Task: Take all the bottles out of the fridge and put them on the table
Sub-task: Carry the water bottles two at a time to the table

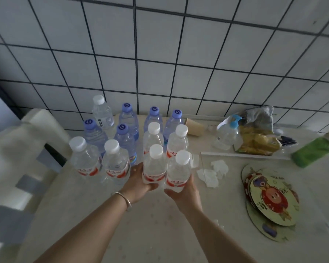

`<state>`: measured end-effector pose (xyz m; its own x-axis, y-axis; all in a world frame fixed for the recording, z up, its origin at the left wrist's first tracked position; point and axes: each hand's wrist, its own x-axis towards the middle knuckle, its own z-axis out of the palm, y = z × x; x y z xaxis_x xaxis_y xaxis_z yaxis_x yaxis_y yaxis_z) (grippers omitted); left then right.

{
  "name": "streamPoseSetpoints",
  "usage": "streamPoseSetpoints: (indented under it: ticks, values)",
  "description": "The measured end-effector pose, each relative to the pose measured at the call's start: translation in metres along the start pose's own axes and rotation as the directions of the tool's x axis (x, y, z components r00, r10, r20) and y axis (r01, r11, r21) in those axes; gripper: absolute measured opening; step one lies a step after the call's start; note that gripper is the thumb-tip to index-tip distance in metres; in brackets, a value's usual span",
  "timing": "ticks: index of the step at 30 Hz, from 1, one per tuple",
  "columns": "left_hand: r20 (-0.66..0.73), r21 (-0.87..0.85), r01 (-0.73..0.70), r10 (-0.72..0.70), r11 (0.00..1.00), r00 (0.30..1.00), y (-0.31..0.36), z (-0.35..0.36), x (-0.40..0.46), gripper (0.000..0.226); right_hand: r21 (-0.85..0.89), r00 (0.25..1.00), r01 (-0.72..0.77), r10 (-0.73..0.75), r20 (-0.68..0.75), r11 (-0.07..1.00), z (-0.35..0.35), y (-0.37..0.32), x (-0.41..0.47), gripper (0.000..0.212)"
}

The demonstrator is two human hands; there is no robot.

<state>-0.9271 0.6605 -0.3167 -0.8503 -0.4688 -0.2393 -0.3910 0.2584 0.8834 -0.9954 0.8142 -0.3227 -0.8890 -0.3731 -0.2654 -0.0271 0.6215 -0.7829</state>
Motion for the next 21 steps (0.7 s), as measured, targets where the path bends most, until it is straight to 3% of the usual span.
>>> streamPoseSetpoints:
  ticks: [4, 7, 11, 21]
  values:
    - [-0.096, 0.158, 0.045, -0.030, 0.986, 0.995, -0.008, 0.002, -0.028, 0.071, -0.138, 0.993, -0.098, 0.106, 0.048, 0.986, -0.014, 0.001, -0.024, 0.082]
    - [-0.183, 0.035, 0.144, -0.135, 0.989, 0.974, -0.005, 0.002, -0.058, 0.057, -0.160, 0.992, -0.104, 0.113, 0.048, 0.982, -0.032, -0.002, -0.049, 0.075]
    - [-0.236, 0.051, 0.027, -0.014, 0.998, 0.972, 0.004, 0.000, -0.109, 0.031, -0.116, 0.996, -0.068, 0.074, 0.051, 0.991, -0.055, -0.008, -0.095, 0.069]
    - [-0.186, -0.097, 0.014, -0.032, 0.995, 0.982, 0.015, 0.016, -0.286, 0.022, -0.097, 0.991, 0.005, 0.008, 0.135, 0.995, -0.083, 0.031, -0.244, 0.062]
